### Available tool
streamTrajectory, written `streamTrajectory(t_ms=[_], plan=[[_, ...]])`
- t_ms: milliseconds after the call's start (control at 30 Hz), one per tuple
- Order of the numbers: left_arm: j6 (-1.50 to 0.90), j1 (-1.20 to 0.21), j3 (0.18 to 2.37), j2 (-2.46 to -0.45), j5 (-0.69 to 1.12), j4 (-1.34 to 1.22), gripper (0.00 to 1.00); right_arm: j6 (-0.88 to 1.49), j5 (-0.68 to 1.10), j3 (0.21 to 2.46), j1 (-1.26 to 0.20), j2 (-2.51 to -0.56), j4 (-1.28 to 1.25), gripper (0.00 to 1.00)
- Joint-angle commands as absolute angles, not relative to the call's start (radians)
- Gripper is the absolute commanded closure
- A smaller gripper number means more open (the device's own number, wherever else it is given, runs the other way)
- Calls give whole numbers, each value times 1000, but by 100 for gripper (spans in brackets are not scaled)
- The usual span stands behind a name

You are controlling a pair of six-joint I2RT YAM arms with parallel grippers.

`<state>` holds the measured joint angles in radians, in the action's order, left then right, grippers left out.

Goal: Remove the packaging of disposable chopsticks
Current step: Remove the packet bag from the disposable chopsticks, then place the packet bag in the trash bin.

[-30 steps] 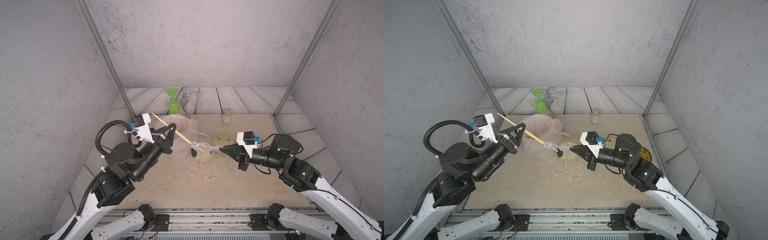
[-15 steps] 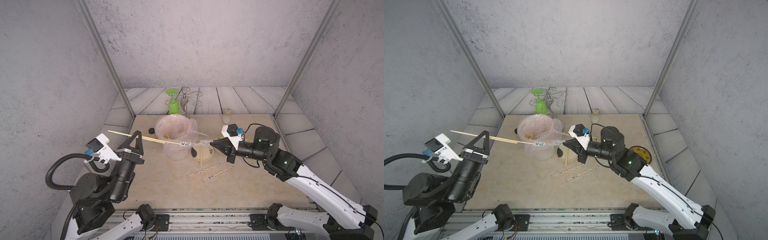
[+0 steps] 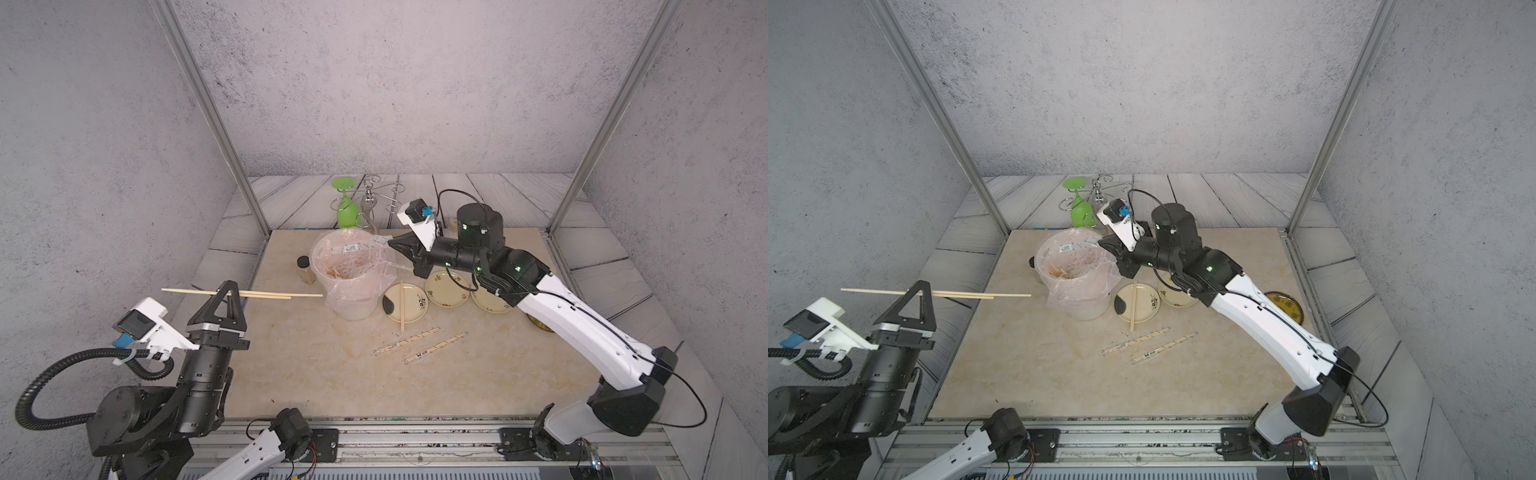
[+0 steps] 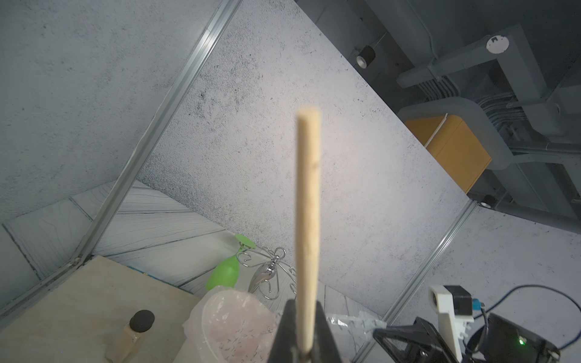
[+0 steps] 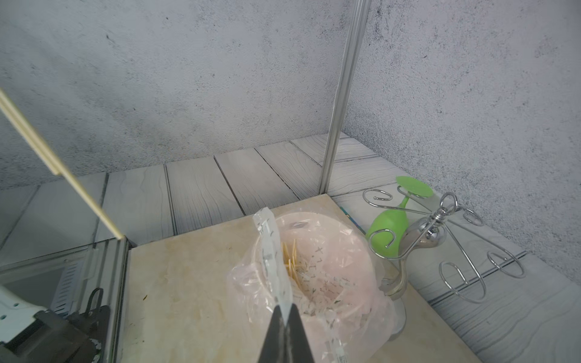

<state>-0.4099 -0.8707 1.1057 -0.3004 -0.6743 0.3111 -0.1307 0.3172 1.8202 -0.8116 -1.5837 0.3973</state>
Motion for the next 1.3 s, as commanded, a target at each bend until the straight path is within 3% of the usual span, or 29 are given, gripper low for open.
streamTrajectory(t_ms=[0,233,500,633,733,933,1100,1267], plan=[[-357,-864,1153,-286,-686,406,100,-215,299,2024,-813,-1737,672,100],[-324,-865,1167,-241,-721,479,100,-234,304,2352,-815,-1972,929,100],[-340,-865,1160,-230,-712,525,100,-250,243,2538,-831,-2173,992,100],[-358,-865,1150,-232,-704,530,100,-250,226,2595,-833,-2250,960,94],[-359,-865,1156,-243,-699,532,100,-225,220,2600,-834,-2263,916,68],[-383,-866,1170,-292,-690,559,100,-141,206,2587,-836,-2182,829,31],[-423,-866,1191,-357,-656,590,100,-121,136,2494,-834,-2070,822,11],[-449,-864,1214,-411,-614,603,100,-107,98,2411,-835,-1981,841,5]])
